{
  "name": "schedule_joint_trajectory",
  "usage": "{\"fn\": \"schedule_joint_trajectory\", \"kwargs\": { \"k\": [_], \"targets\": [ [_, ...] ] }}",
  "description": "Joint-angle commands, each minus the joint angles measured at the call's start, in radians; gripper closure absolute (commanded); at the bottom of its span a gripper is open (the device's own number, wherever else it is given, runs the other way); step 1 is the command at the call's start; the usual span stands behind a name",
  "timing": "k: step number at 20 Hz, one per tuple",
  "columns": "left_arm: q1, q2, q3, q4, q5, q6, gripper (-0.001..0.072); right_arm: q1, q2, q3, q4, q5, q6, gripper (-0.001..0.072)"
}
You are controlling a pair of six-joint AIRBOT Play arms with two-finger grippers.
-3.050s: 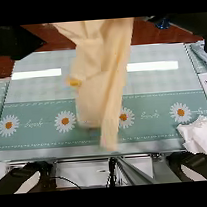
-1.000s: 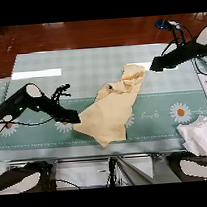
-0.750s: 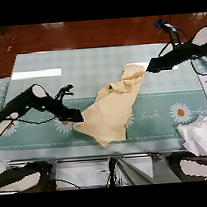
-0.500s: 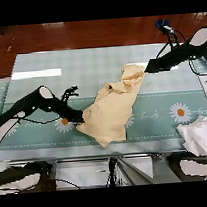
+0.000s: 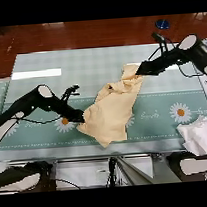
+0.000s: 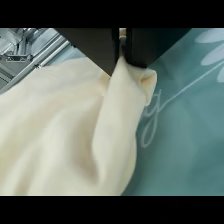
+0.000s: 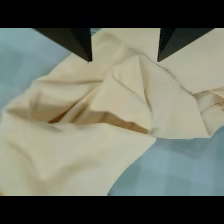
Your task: Fold the shirts.
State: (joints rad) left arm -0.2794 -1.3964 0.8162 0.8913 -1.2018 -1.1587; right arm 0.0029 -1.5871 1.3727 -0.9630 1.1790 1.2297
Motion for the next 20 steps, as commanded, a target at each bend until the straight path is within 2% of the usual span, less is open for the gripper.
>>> {"fn": "schedule_joint_trajectory", "kwargs": {
  "k": [1,9,14,15,17,20],
  "targets": [
    [0.0,0.037,0.008,-0.002,-0.019,-0.001,0.0679,0.001,-0.096,0.0,0.093,0.028,-0.012,0.022],
    [0.0,0.076,0.008,-0.002,-0.018,0.009,0.0678,0.001,-0.154,0.0,0.093,0.035,0.008,0.0219],
    [0.0,0.077,0.008,-0.002,-0.018,0.022,0.0678,0.051,-0.195,0.0,0.094,-0.005,0.056,0.0221],
    [0.0,0.077,0.008,-0.002,-0.018,0.022,0.0678,0.078,-0.217,0.0,0.095,-0.02,0.063,0.0259],
    [0.0,0.085,0.009,-0.001,-0.018,0.022,0.0679,0.122,-0.234,0.0,0.105,-0.063,0.058,0.0681],
    [0.029,0.147,0.065,0.035,-0.053,0.032,0.0681,0.112,-0.159,0.005,0.275,-0.065,-0.027,0.0682]
  ]
}}
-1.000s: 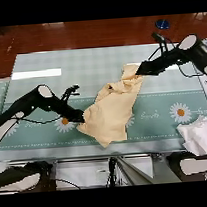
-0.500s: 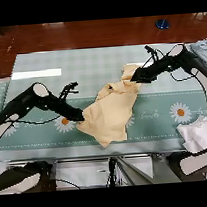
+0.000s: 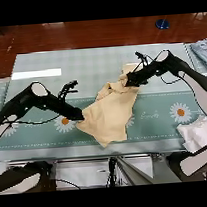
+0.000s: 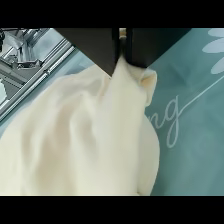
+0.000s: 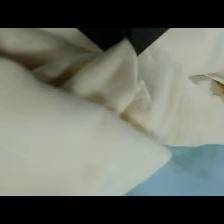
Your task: Fold the shirts.
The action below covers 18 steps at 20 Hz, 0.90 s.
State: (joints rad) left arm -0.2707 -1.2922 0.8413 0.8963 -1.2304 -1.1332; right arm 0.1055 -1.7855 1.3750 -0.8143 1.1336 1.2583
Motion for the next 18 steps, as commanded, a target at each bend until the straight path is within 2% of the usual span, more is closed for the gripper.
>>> {"fn": "schedule_joint_trajectory", "kwargs": {
  "k": [1,5,11,13,15,18],
  "targets": [
    [0.046,0.076,0.087,0.055,-0.051,-0.001,0.0681,-0.01,0.091,0.009,0.167,-0.009,-0.064,0.0682],
    [0.215,0.25,0.421,0.122,-0.136,-0.059,0.0682,-0.123,0.366,0.106,0.292,0.006,-0.067,0.0682],
    [0.418,0.394,1.023,0.129,-0.14,-0.096,0.0682,-0.248,0.696,0.402,0.317,-0.171,-0.031,0.0682],
    [0.433,0.416,1.142,0.145,-0.15,-0.134,0.0682,-0.286,0.767,0.483,0.272,-0.217,0.019,0.0682],
    [0.433,0.445,1.194,0.144,-0.19,-0.172,0.0682,-0.327,0.835,0.525,0.191,-0.203,0.095,0.0682],
    [0.433,0.515,1.194,0.146,-0.322,-0.231,0.0682,-0.371,0.939,0.531,0.029,-0.04,0.196,0.0682]
  ]
}}
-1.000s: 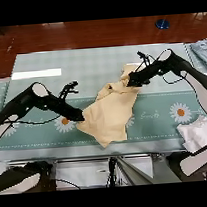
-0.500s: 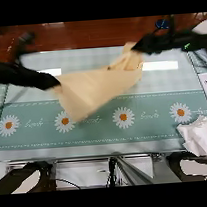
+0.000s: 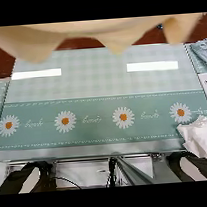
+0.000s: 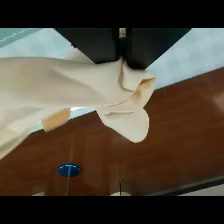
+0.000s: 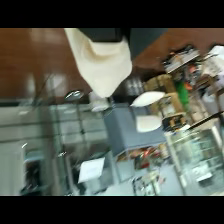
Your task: Fold the shirts.
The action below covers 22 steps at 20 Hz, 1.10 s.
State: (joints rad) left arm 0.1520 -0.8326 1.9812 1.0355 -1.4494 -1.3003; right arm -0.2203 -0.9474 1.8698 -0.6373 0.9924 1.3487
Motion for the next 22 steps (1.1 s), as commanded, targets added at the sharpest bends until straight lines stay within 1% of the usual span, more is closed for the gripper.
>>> {"fn": "schedule_joint_trajectory", "kwargs": {
  "k": [1,2,4,6,7,8,10,11,13,15,16,17,18,19,20,22],
  "targets": [
    [0.011,0.08,0.055,0.009,-0.16,-0.087,0.0682,-0.051,0.132,0.036,-0.204,0.175,0.13,0.0682],
    [0.011,0.105,0.055,0.013,-0.213,-0.105,0.0682,-0.051,0.165,0.036,-0.259,0.246,0.151,0.0682],
    [0.011,0.151,0.055,0.017,-0.309,-0.143,0.0682,-0.051,0.227,0.036,-0.332,0.333,0.182,0.0682],
    [0.01,0.189,0.05,0.019,-0.394,-0.224,0.0683,-0.051,0.277,0.036,-0.404,0.402,0.227,0.0682],
    [0.01,0.208,0.043,0.014,-0.394,-0.258,0.0683,-0.051,0.29,0.036,-0.444,0.467,0.249,0.0682],
    [0.011,0.222,0.036,0.011,-0.394,-0.275,0.0683,-0.051,0.292,0.036,-0.47,0.558,0.25,0.0682],
    [0.011,0.239,-0.018,-0.018,-0.395,-0.321,0.0683,-0.051,0.26,0.036,-0.526,0.818,0.232,0.0683],
    [0.01,0.249,-0.08,-0.057,-0.395,-0.335,0.0684,-0.047,0.242,0.022,-0.536,0.864,0.225,0.0683],
    [0.01,0.291,-0.283,-0.079,-0.394,-0.332,0.0684,-0.042,0.22,-0.028,-0.529,0.861,0.195,0.0683],
    [0.01,0.347,-0.578,-0.079,-0.393,-0.294,0.0684,-0.042,0.179,-0.121,-0.532,0.85,0.169,0.0683],
    [0.01,0.364,-0.721,-0.079,-0.391,-0.277,0.0684,-0.042,0.151,-0.189,-0.531,0.814,0.146,0.0683],
    [0.01,0.37,-0.866,-0.08,-0.373,-0.252,0.0683,-0.042,0.117,-0.264,-0.519,0.749,0.129,0.0683],
    [0.01,0.367,-0.983,-0.093,-0.322,-0.232,0.0683,-0.041,0.078,-0.328,-0.49,0.671,0.127,0.0683],
    [0.01,0.359,-1.091,-0.123,-0.228,-0.219,0.0683,-0.027,0.025,-0.383,-0.46,0.578,0.122,0.0683],
    [0.01,0.345,-1.172,-0.166,-0.127,-0.2,0.0683,0.008,-0.033,-0.412,-0.463,0.492,0.122,0.0683],
    [0.01,0.285,-1.28,-0.26,0.056,-0.126,0.0683,0.119,-0.182,-0.418,-0.472,0.343,0.117,0.0683]
  ]
}}
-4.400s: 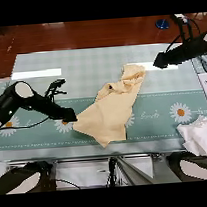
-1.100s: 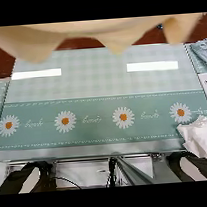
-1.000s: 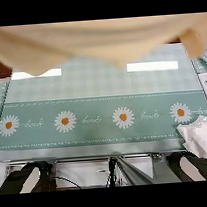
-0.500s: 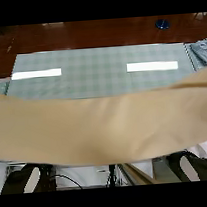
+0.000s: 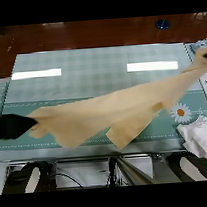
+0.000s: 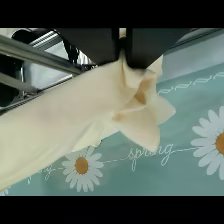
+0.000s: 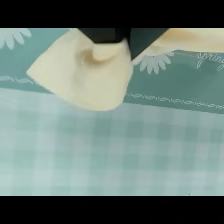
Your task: Fold the shirts.
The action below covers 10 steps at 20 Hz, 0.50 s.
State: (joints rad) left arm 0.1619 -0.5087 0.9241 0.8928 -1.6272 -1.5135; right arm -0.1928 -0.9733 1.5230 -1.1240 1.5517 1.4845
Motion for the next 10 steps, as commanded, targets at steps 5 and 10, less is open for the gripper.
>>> {"fn": "schedule_joint_trajectory", "kwargs": {
  "k": [5,10],
  "targets": [
    [0.001,-0.319,-0.245,-0.129,0.442,0.305,0.0681,0.256,-0.468,-0.072,0.016,-0.607,-0.081,0.0682],
    [0.001,-0.621,-0.245,-0.13,0.499,0.387,0.068,0.258,-0.571,-0.072,0.023,-0.847,-0.071,0.0682]
  ]
}}
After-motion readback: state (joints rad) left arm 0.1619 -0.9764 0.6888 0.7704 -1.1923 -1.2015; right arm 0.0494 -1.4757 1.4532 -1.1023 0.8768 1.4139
